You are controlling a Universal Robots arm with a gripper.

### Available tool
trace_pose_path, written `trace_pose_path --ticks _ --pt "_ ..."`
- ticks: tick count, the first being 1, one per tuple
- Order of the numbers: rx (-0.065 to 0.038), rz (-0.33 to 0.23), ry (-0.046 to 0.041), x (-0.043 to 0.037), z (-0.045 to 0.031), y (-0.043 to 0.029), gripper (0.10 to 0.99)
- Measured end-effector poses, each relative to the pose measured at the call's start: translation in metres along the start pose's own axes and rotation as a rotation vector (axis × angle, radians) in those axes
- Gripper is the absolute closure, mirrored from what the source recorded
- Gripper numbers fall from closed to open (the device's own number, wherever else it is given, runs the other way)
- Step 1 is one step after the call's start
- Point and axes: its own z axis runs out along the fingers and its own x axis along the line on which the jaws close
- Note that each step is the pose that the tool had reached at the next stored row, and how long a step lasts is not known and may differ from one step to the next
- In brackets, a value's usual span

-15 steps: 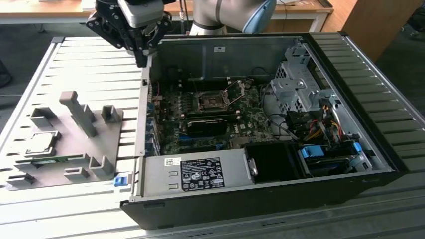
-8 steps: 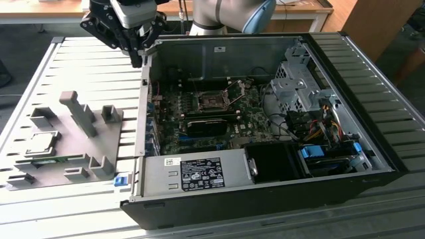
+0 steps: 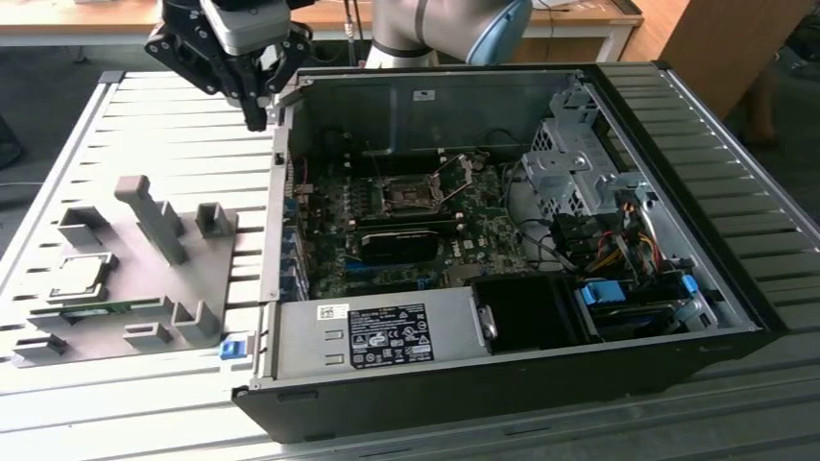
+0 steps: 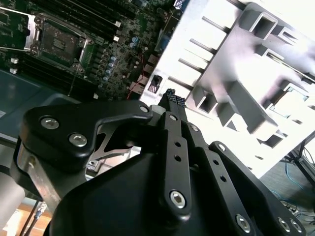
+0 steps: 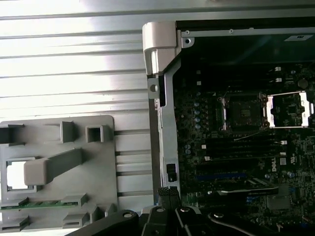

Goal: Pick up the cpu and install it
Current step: 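Reach for the cpu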

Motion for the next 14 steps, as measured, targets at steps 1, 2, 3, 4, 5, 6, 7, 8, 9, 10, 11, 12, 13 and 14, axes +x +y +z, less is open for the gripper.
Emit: trace_pose_path --ticks 1,2,3,4,5,6,7,8,9,10,11,12,13,14 --pt "0.000 0.000 0.0000 0.0010 0.0000 -0.0001 0.980" --pt "0.000 0.000 0.0000 0.0020 0.0000 -0.0001 0.980" --pt "0.000 0.000 0.0000 0.0030 -0.0001 -0.0002 0.980" --pt "0.000 0.000 0.0001 0.0040 -0.0001 -0.0003 0.980" --pt "0.000 0.000 0.0000 0.0050 -0.0001 -0.0004 0.980" --pt "0.000 0.000 0.0000 0.0060 -0.0001 -0.0004 0.980" --pt "0.000 0.000 0.0000 0.0070 -0.0001 -0.0005 0.980" --pt "0.000 0.000 0.0000 0.0080 -0.0002 -0.0006 0.980" --pt "0.000 0.000 0.0000 0.0090 -0.0002 -0.0007 0.980" --pt "0.000 0.000 0.0000 0.0100 -0.0002 -0.0007 0.980" --pt "0.000 0.000 0.0000 0.0110 -0.0002 -0.0008 0.980" --pt "0.000 0.000 0.0000 0.0119 -0.0003 -0.0009 0.980" --pt "0.000 0.000 0.0000 0.0128 -0.0003 -0.0010 0.980" --pt "0.000 0.000 0.0000 0.0139 -0.0003 -0.0010 0.980"
